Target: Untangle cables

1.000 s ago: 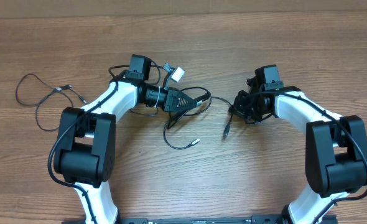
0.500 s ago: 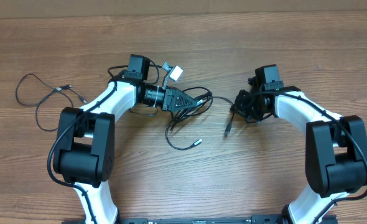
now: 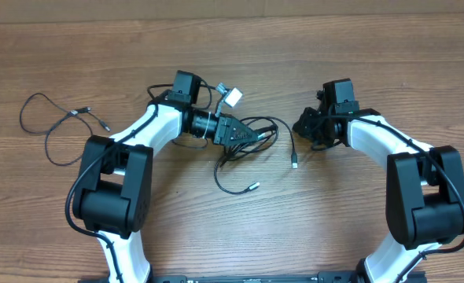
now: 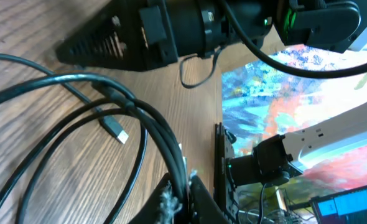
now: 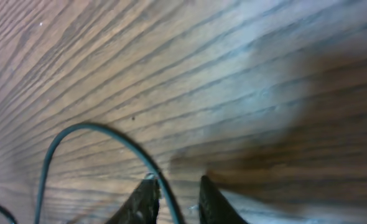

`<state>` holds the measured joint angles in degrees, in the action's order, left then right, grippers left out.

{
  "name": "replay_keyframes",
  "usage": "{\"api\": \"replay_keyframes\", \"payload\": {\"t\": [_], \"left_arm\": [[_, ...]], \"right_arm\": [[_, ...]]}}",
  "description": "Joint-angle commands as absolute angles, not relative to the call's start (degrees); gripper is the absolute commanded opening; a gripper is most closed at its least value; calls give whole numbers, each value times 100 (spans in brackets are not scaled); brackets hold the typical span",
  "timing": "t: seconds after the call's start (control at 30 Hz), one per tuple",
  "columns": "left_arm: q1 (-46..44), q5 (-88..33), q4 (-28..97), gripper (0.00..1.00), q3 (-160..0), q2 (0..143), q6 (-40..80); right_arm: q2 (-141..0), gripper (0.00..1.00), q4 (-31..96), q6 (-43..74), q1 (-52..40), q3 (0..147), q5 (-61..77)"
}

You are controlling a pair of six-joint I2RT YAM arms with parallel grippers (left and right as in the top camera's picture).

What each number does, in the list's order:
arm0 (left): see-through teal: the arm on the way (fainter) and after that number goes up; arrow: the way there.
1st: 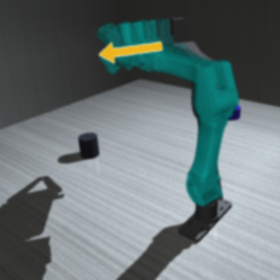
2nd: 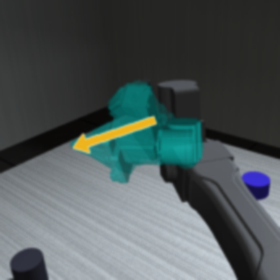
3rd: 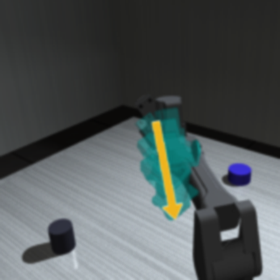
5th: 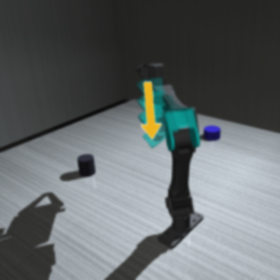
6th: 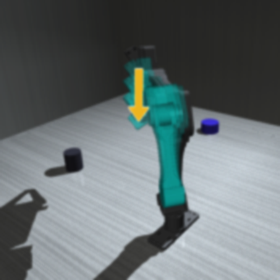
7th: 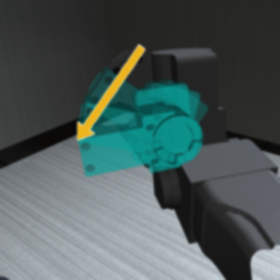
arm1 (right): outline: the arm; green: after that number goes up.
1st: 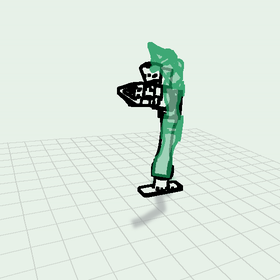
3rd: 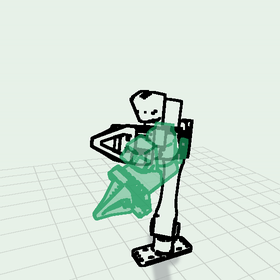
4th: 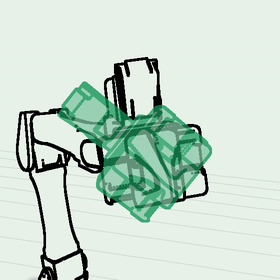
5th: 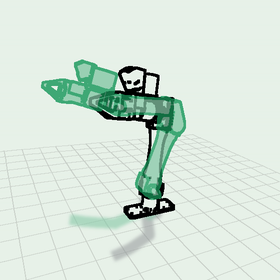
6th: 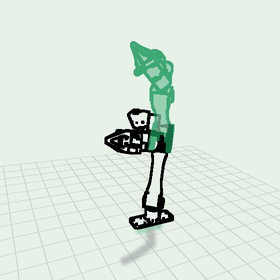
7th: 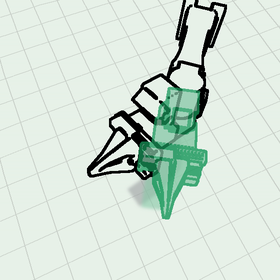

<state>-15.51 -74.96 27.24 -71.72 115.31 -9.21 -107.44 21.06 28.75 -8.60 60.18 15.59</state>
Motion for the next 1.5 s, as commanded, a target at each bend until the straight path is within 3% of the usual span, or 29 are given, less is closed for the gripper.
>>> {"api": "replay_keyframes", "payload": {"t": [0.0, 0.07, 0.17, 0.2, 0.23, 0.37, 0.53, 0.6, 0.7, 0.83, 1.47], "left_arm": [[-1684, -7376, 2722, 15, -7277, 11345, -1028], [-1704, -7199, 2722, 21, -7277, 11345, -1028], [-1704, -7157, 2722, 49, -7277, 11345, -1028], [-1702, -7159, 2720, 57, -7277, 11345, -1026], [-1688, -7157, 2720, 59, -7279, 11345, -1028], [-1601, -6849, 2718, 61, -7279, 11345, -1022], [-1640, -4910, 2635, 59, -7279, 11345, -237], [-1697, -4005, 2635, 58, -7279, 11345, 102], [-1767, -3341, 2637, 62, -7279, 11345, 176], [-1772, -3100, 2641, 70, -7279, 11345, 178], [-1772, -3089, 2628, 81, -7282, 11345, 172]], "right_arm": [[-10750, 45, 1874, 2867, -827, 6001, 1142], [-10750, 54, 1769, 2867, -827, 6001, 1140], [-10750, 76, 1494, 2856, -825, 6003, 1140], [-10748, 79, 1466, 2770, -794, 6051, 1144], [-10748, 79, 1551, 2685, -753, 6136, 1164], [-10742, 79, 2362, 2685, -607, 6580, 1461], [-10742, 81, 3295, 2370, -602, 6646, 2051], [-10742, 100, 3813, 2370, -602, 6643, 1879], [-10742, 100, 4187, 2373, -602, 6639, 1782], [-10742, 100, 4160, 2373, -602, 6639, 1785], [-10742, 100, 4097, 2373, -602, 6639, 1785]]}}
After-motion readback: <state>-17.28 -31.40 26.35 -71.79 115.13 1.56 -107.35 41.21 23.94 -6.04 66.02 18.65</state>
